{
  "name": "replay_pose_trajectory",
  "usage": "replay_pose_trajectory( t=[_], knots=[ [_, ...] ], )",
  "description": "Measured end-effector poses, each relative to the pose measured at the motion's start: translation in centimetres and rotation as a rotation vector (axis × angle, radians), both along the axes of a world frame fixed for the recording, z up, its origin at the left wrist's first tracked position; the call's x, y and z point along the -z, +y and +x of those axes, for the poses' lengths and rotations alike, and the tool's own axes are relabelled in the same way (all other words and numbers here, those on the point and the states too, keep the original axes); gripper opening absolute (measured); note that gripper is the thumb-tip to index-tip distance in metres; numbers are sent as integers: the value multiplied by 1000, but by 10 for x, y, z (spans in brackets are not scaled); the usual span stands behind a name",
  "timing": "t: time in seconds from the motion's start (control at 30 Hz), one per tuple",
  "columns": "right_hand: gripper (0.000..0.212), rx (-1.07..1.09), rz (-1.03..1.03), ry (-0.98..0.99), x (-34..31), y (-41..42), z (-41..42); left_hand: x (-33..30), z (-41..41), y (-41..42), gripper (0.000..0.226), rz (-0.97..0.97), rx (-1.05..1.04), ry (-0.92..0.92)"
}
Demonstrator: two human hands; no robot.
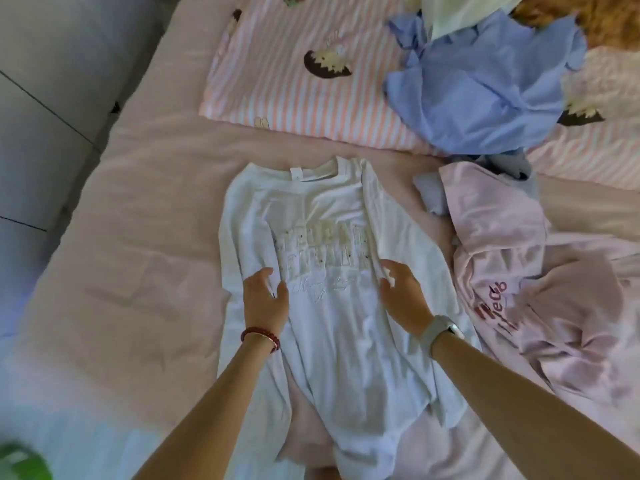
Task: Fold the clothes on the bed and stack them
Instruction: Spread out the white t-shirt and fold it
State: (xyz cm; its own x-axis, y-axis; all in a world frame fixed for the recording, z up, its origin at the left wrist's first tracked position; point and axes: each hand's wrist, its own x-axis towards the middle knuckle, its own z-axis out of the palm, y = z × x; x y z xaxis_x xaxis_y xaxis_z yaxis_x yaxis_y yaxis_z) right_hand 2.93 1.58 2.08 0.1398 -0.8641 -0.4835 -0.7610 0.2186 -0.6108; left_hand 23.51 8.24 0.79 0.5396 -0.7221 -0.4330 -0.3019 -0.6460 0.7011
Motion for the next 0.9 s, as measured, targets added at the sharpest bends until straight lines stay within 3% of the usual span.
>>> replay_pose_trajectory(
  t=[0.2, 0.33, 0.43, 0.53, 0.6, 0.73, 0.9],
  knots=[
    [37, -383, -17, 161, 48, 119, -32, 44, -56, 105, 28, 282, -148, 99],
    [55, -634, 22, 257, 63, 160, -40, 59, -71, 136, 24, 408, -219, 67],
    [63, -682, 19, 335, 75, 171, -45, 72, -74, 137, 27, 431, -221, 1],
    [39, -641, -59, 377, 85, 170, -48, 80, -80, 131, 26, 423, -136, 18],
    [25, -595, -98, 335, 89, 168, -50, 80, -89, 132, 22, 317, -117, 33],
    [18, -309, -105, 127, 78, 164, -61, 63, -105, 144, 17, 89, -385, 148],
    [15, 8, -217, -131, 37, 153, -76, 25, -80, 156, 11, -95, -464, 146]
  ],
)
